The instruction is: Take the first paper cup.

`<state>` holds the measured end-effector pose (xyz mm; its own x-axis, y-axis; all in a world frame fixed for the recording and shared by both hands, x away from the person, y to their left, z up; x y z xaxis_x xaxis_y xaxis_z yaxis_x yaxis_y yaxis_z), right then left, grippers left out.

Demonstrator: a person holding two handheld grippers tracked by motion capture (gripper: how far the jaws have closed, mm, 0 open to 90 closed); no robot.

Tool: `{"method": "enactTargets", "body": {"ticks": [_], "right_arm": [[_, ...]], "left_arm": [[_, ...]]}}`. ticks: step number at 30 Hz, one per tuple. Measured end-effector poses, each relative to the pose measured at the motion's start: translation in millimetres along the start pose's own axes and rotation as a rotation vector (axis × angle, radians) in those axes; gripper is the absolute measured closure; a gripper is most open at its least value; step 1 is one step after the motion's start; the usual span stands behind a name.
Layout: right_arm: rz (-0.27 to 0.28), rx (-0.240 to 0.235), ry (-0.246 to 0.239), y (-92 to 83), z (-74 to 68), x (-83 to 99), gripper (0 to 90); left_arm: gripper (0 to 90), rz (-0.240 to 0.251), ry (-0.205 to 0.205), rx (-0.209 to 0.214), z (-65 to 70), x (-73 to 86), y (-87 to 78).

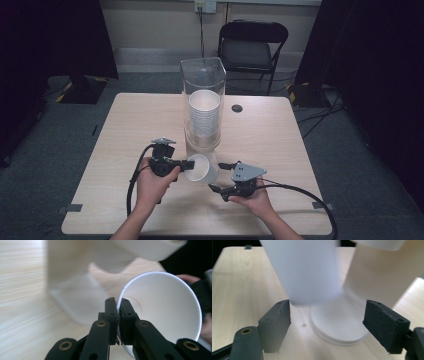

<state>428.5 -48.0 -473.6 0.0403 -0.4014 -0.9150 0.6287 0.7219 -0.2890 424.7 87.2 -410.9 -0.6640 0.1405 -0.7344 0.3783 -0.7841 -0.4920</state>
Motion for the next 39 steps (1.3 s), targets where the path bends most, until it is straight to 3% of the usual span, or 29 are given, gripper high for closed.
{"method": "enactTargets", "body": {"ticks": [6, 9, 11, 14, 20, 27, 28, 29, 30, 31, 32, 34, 39], "right_arm": [[-0.016, 0.06, 0.028, -1.5, 18.2, 1.6, 22.0], [-0.024, 0.091, 0.032, -0.8, 23.0, 2.4, 22.6], [-0.015, 0.098, 0.043, 0.4, 24.6, 0.9, 23.1], [-0.022, 0.107, 0.072, 2.3, 28.1, 1.9, 23.2], [-0.025, 0.114, 0.065, 0.9, 29.6, 1.9, 23.5], [-0.007, 0.115, 0.079, -4.5, 32.3, 1.0, 24.8], [-0.006, 0.111, 0.087, -5.1, 32.5, 1.7, 24.8], [-0.012, 0.114, 0.089, -6.0, 33.1, 2.8, 24.8], [-0.012, 0.114, 0.089, -6.0, 33.1, 2.8, 24.8], [-0.01, 0.119, 0.089, -6.6, 34.9, 3.7, 24.8], [-0.013, 0.127, 0.095, -7.5, 37.6, 4.4, 24.7], [-0.012, 0.126, 0.101, -7.4, 38.2, 4.0, 24.7], [-0.015, 0.124, 0.107, -6.2, 38.3, 4.6, 24.7]], "left_arm": [[86.1, -0.006, -0.046, -0.113, -42.4, 9.6, -27.9], [86.1, -0.01, -0.098, -0.188, -74.9, 16.5, -40.7], [86.1, -0.007, -0.123, -0.222, -89.7, 18.8, -46.2], [86.0, 0.016, -0.145, -0.281, -108.0, 17.1, -52.5], [85.9, 0.025, -0.177, -0.36, -129.3, 6.3, -56.2], [81.8, 0.04, -0.206, -0.352, -137.2, 1.9, -44.3], [79.8, 0.042, -0.207, -0.351, -137.5, 1.5, -44.2], [76.6, 0.067, -0.205, -0.32, -135.3, -1.4, -43.1], [68.5, 0.067, -0.205, -0.32, -135.3, -1.4, -43.1], [68.5, 0.074, -0.192, -0.32, -135.0, -2.5, -44.5], [58.6, 0.1, -0.175, -0.304, -133.6, -5.0, -47.0], [52.7, 0.123, -0.156, -0.303, -132.4, -6.2, -51.1], [41.6, 0.201, -0.079, -0.211, -119.2, -6.4, -69.9]]}}
Point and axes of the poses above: each handheld gripper's, and its own axes: y roughly forward along the jaws, x roughly out of its underside, z roughly to its right, the point moved 10 cm from there along y, roughly forward along the jaws, and after that the axes turned 10 degrees about x, right-handed, at the moved point
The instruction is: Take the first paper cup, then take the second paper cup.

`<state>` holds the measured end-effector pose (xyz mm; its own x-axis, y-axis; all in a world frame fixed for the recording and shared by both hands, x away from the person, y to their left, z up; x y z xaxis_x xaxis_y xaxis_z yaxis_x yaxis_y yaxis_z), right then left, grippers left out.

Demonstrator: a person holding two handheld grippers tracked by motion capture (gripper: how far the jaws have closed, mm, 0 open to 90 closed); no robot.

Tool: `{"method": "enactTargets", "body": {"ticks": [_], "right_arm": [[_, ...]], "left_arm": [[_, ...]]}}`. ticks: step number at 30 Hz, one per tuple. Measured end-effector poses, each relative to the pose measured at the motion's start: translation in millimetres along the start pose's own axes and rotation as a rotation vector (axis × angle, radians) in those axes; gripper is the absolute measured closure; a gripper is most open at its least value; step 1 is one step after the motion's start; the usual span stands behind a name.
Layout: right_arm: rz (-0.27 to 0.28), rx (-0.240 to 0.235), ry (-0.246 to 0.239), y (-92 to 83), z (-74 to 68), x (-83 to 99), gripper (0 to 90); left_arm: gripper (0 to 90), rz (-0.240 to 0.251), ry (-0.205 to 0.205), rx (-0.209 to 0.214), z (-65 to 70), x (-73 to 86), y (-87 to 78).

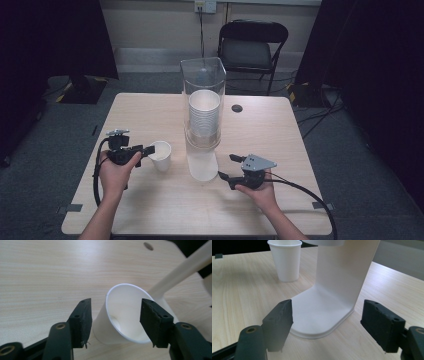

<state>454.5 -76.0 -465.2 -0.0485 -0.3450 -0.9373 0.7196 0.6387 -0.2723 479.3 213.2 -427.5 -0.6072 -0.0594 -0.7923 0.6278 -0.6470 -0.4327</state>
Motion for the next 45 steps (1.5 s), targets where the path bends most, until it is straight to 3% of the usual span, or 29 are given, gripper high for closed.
{"method": "enactTargets", "body": {"ticks": [4, 8, 11, 12, 16, 19, 23, 27, 33, 35, 41, 45], "right_arm": [[-0.003, -0.004, 0.001, 2.0, 0.2, 1.1, 24.8], [-0.019, -0.001, -0.005, 2.9, 2.4, 3.3, 24.7], [-0.028, -0.003, -0.008, 3.2, 2.9, 4.2, 24.2], [-0.03, -0.003, -0.009, 3.2, 3.1, 4.4, 24.2], [-0.041, -0.001, -0.008, 3.2, 3.9, 5.3, 24.1], [-0.072, 0.0, 0.013, 4.3, 5.2, 8.8, 21.6], [-0.074, 0.007, 0.039, 6.3, 6.0, 8.6, 19.2], [-0.07, 0.016, 0.05, 7.1, 4.9, 5.3, 18.6], [-0.067, 0.001, 0.019, 16.3, -6.2, -6.7, 18.5], [-0.067, 0.009, 0.026, 20.6, -7.2, -8.5, 18.4], [-0.073, 0.012, 0.016, 34.2, -15.2, -15.1, 17.4], [-0.037, 0.016, 0.034, 42.4, -19.8, -27.2, 17.8]], "left_arm": [[35.9, 0.029, 0.02, 0.031, 2.1, 6.8, -14.5], [34.1, 0.049, 0.087, 0.073, 6.9, 13.5, -24.9], [31.3, 0.039, 0.143, 0.077, 8.0, 24.6, -27.2], [29.6, 0.039, 0.143, 0.077, 8.0, 24.6, -27.2], [28.1, 0.018, 0.235, 0.062, -0.5, 46.4, -25.0], [22.7, -0.021, 0.289, 0.047, -10.0, 63.6, -19.4], [16.9, -0.101, 0.284, 0.054, -22.3, 89.7, -6.4], [16.4, -0.204, 0.359, 0.043, -28.3, 109.6, 2.5], [15.5, -0.195, 0.421, 0.032, -26.8, 114.3, 4.1], [15.4, -0.221, 0.472, 0.018, -27.1, 116.7, 4.1], [12.0, -0.216, 0.462, 0.01, -26.2, 116.5, 6.8], [11.7, -0.222, 0.465, 0.008, -26.4, 116.7, 6.5]]}}
Point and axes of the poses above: each handheld gripper's, and its own axes: y roughly forward along the jaws, x roughly out of its underside, z roughly to its right, the point moved 10 cm from there along y, roughly forward along the jaws, and after that the axes turned 10 degrees about x, right-handed, at the moved point
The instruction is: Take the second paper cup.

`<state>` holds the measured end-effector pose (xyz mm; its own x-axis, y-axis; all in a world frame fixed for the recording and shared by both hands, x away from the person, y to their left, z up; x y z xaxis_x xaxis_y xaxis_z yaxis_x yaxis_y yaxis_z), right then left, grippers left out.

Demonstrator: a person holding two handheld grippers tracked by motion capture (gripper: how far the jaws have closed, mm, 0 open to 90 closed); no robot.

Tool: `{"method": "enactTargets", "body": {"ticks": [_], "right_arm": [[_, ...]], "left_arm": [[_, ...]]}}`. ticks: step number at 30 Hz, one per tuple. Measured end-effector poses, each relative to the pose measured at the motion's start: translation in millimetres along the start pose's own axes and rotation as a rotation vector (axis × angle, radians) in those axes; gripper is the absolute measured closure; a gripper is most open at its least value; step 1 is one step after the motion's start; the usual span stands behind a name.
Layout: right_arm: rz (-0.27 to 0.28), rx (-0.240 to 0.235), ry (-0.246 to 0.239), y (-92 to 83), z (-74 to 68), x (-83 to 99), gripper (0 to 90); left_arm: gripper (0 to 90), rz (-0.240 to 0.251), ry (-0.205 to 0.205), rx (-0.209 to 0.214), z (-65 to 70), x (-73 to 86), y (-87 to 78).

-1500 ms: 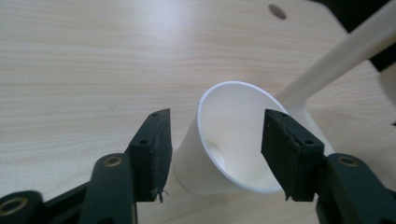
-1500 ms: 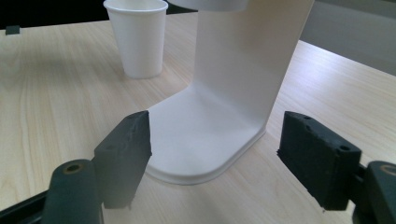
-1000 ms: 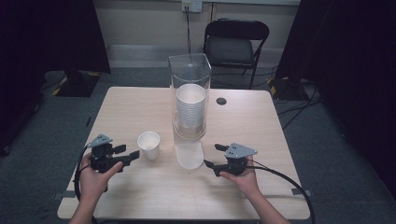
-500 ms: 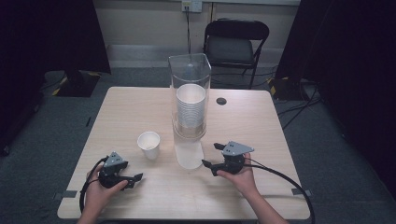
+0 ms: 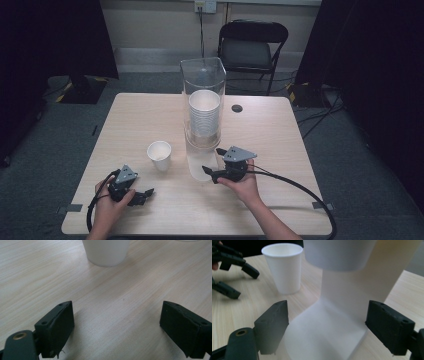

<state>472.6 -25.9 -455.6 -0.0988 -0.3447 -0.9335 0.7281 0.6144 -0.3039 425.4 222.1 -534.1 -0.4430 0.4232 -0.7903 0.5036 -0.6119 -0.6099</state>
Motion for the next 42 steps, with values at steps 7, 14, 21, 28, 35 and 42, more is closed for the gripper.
{"method": "enactTargets", "body": {"ticks": [7, 14, 21, 28, 35, 42], "right_arm": [[0.057, 0.004, 0.026, 3.3, 1.1, -23.2, 20.4], [0.074, -0.001, 0.029, 7.2, -2.7, -40.0, 18.6], [0.094, -0.006, 0.05, 13.9, 2.3, -48.7, 24.5], [0.11, 0.006, 0.053, 19.3, 4.3, -57.2, 31.4], [0.097, -0.017, 0.063, 18.2, 3.5, -54.6, 33.5], [0.135, 0.007, 0.06, 19.6, 3.0, -50.4, 34.7]], "left_arm": [[11.7, 0.0, 0.0, 0.0, 0.0, 0.0, 0.0], [11.4, -0.001, -0.001, -0.001, -0.1, -0.1, 0.3], [10.2, -0.003, 0.0, 0.003, -0.6, -0.7, 1.2], [10.1, -0.004, 0.0, 0.003, -0.6, -0.7, 1.1], [10.1, -0.002, 0.001, 0.002, -0.6, -0.8, 1.4], [10.0, -0.004, 0.003, 0.0, -0.7, -0.6, 1.3]]}}
Point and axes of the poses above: each handheld gripper's, and its own axes: y roughly forward along the jaws, x roughly out of its underside, z roughly to its right, the point moved 10 cm from there along y, roughly forward along the jaws, and after that the axes turned 10 degrees about x, right-handed, at the moved point
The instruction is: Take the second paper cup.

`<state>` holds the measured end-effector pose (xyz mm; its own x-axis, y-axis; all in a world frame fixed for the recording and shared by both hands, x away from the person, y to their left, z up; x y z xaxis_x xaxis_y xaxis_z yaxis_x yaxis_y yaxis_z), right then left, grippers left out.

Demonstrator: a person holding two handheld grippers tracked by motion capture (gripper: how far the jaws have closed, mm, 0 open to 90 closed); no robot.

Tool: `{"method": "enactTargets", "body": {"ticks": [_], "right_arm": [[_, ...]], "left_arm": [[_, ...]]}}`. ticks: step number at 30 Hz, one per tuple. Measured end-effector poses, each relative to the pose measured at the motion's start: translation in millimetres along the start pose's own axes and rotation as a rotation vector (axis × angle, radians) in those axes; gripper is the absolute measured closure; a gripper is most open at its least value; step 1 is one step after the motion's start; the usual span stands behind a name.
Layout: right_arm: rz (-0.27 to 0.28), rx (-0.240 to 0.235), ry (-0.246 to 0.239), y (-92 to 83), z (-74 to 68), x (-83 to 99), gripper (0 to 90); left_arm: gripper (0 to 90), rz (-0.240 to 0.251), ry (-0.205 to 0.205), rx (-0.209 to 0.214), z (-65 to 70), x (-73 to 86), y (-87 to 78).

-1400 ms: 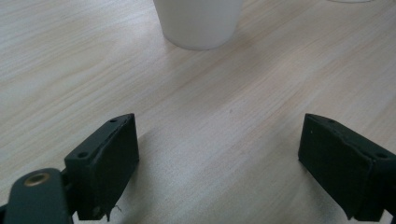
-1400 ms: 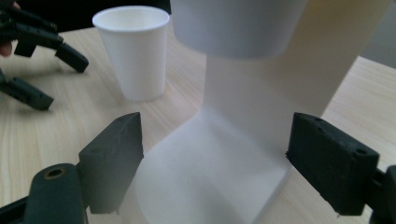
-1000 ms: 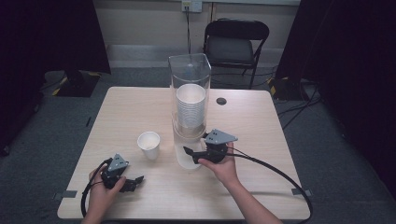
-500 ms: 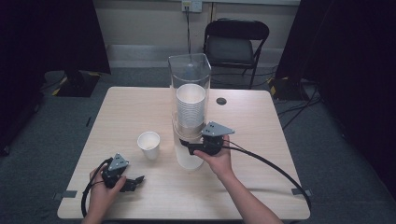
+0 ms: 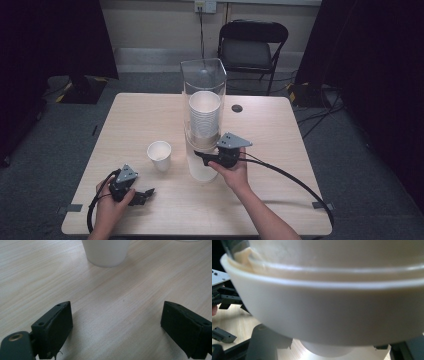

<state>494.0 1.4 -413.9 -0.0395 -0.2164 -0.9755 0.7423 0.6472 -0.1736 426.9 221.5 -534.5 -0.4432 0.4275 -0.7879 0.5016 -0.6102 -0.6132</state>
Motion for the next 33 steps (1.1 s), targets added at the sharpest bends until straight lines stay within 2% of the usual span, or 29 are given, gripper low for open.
{"method": "enactTargets", "body": {"ticks": [8, 10, 11, 12, 13, 14, 15, 16, 17, 23, 27, 33], "right_arm": [[-0.001, 0.006, -0.013, 0.9, 0.4, 0.7, 35.1], [-0.022, 0.003, -0.02, 2.6, -0.7, 6.3, 36.4], [-0.09, 0.006, -0.045, 6.0, -0.8, 19.9, 36.7], [-0.08, -0.001, -0.022, 8.0, 0.0, 32.7, 37.0], [-0.11, 0.001, -0.008, 6.7, 1.0, 39.9, 36.9], [-0.143, -0.007, -0.011, 9.0, -0.3, 53.1, 36.9], [-0.167, -0.006, -0.015, 9.7, -0.1, 58.9, 36.9], [-0.167, -0.01, -0.009, 9.8, 0.8, 61.2, 36.8], [-0.168, -0.017, 0.012, 10.1, 2.0, 62.5, 36.6], [-0.159, -0.035, -0.025, 8.2, 5.3, 59.3, 36.0], [-0.171, -0.04, -0.013, 6.5, 5.1, 63.8, 35.7], [-0.192, -0.041, -0.031, 3.0, 7.0, 68.8, 35.4]], "left_arm": [[9.9, 0.0, 0.0, -0.003, -0.1, -0.1, 0.1], [9.8, -0.002, 0.001, -0.003, -0.2, 0.0, 0.0], [9.7, -0.002, 0.0, -0.004, -0.2, 0.0, 0.1], [9.7, -0.002, 0.003, -0.007, -0.5, -0.2, 0.1], [9.6, -0.003, 0.002, -0.006, -0.5, -0.1, 0.0], [9.6, 0.0, -0.005, -0.001, 0.3, -0.2, 0.6], [9.3, -0.005, -0.006, 0.002, 0.3, 0.0, 0.5], [8.9, -0.006, -0.003, 0.001, 0.0, -0.2, 0.6], [8.8, -0.004, -0.003, 0.0, -0.1, -0.4, 0.7], [7.8, -0.008, -0.004, 0.001, -0.1, -0.6, 1.3], [7.8, -0.009, -0.002, -0.002, -0.2, -0.5, 1.3], [7.8, -0.009, -0.001, -0.003, -0.3, -0.6, 1.3]]}}
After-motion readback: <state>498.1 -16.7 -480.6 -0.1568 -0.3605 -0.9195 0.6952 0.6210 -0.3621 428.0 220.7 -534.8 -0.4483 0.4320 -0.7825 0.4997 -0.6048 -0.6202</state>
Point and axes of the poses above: each handheld gripper's, and its own axes: y roughly forward along the jaws, x roughly out of its underside, z roughly to its right, the point moved 10 cm from there along y, roughly forward along the jaws, and after that the axes turned 10 degrees about x, right-handed, at the moved point
